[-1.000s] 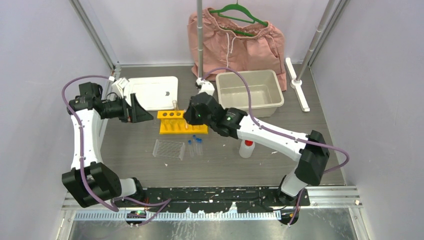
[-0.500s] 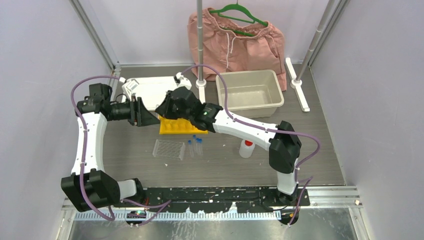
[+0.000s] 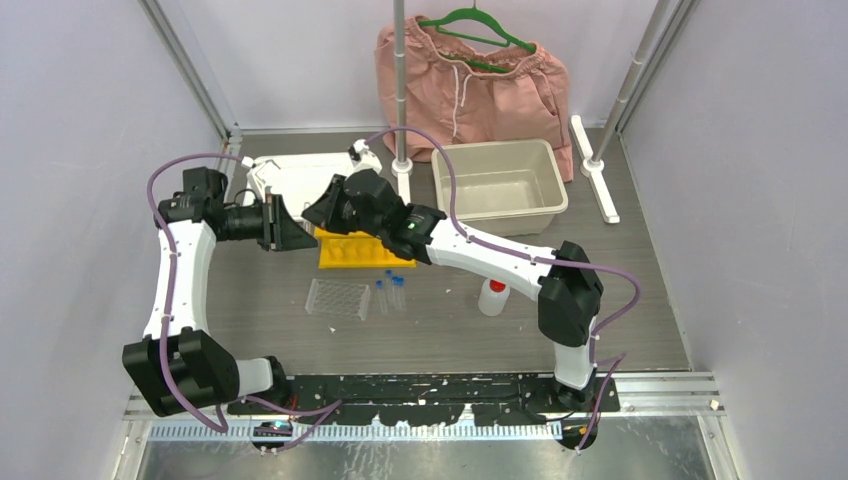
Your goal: Organize the chemistry lab equipment
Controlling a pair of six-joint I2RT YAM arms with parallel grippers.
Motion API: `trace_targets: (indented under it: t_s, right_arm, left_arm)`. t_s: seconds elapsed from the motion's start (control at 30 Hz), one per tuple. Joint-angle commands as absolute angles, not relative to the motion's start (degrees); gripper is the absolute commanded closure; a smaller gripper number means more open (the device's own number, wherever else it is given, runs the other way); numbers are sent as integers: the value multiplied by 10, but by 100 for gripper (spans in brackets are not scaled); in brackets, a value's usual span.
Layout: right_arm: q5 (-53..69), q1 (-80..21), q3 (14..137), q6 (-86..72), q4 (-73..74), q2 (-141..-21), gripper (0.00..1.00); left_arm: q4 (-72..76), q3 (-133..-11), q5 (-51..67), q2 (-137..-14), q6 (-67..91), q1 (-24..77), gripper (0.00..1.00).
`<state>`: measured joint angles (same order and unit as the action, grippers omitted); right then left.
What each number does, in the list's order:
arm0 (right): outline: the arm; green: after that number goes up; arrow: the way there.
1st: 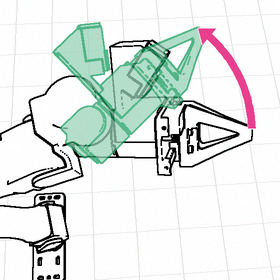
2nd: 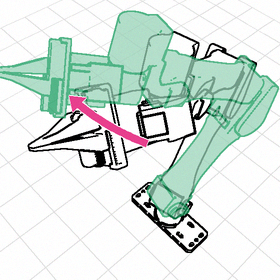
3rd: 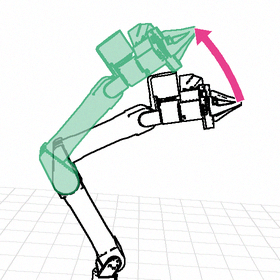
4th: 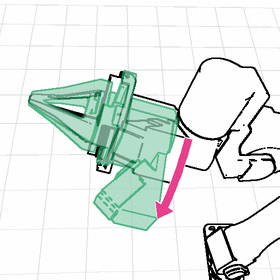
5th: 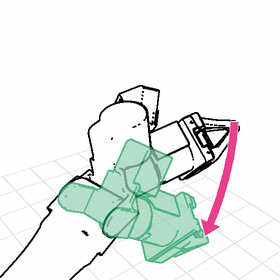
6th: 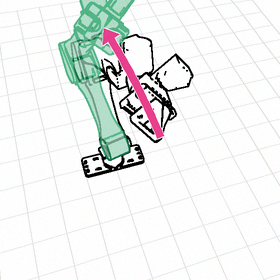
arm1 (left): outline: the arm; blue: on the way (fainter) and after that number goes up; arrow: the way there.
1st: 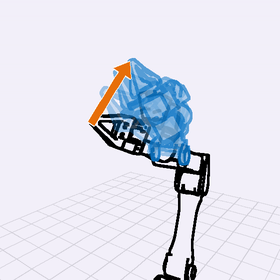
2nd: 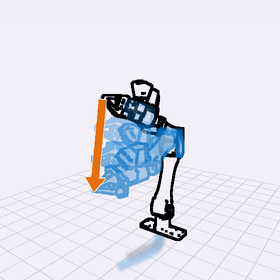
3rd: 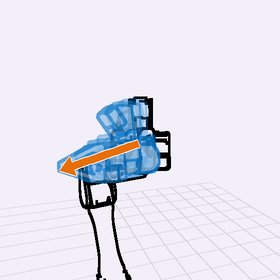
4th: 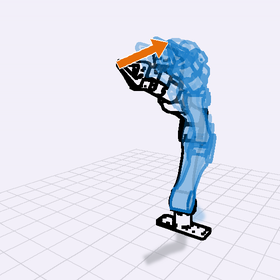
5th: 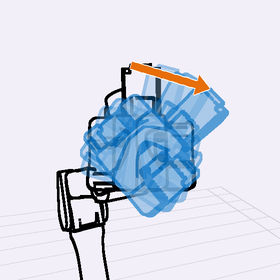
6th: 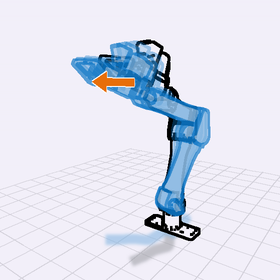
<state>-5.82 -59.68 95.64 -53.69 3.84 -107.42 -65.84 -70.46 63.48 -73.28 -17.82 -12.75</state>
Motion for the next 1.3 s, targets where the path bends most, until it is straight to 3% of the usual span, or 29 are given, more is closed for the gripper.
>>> trace_targets:
  t_s: [0.0,0.07,0.23,0.43,0.87,1.27]
  right_arm:
    - [-50,-600,968,-541,2,-1063,99]
    - [-44,-601,970,-538,2,-1065,92]
    - [-31,-596,1008,-518,61,-1073,60]
    - [11,-572,1062,-494,155,-1085,48]
    - [164,-547,1205,-432,288,-1145,54]
    - [192,-543,1223,-438,288,-1150,82]
  left_arm:
    - [-642,-706,640,-729,-176,-126,79]
    - [-642,-706,640,-728,-175,-126,86]
    - [-640,-707,633,-725,-181,-126,97]
    - [-669,-711,634,-722,-231,-126,100]
    - [-701,-701,638,-683,-310,-126,100]
    - [-698,-699,626,-680,-316,-125,100]
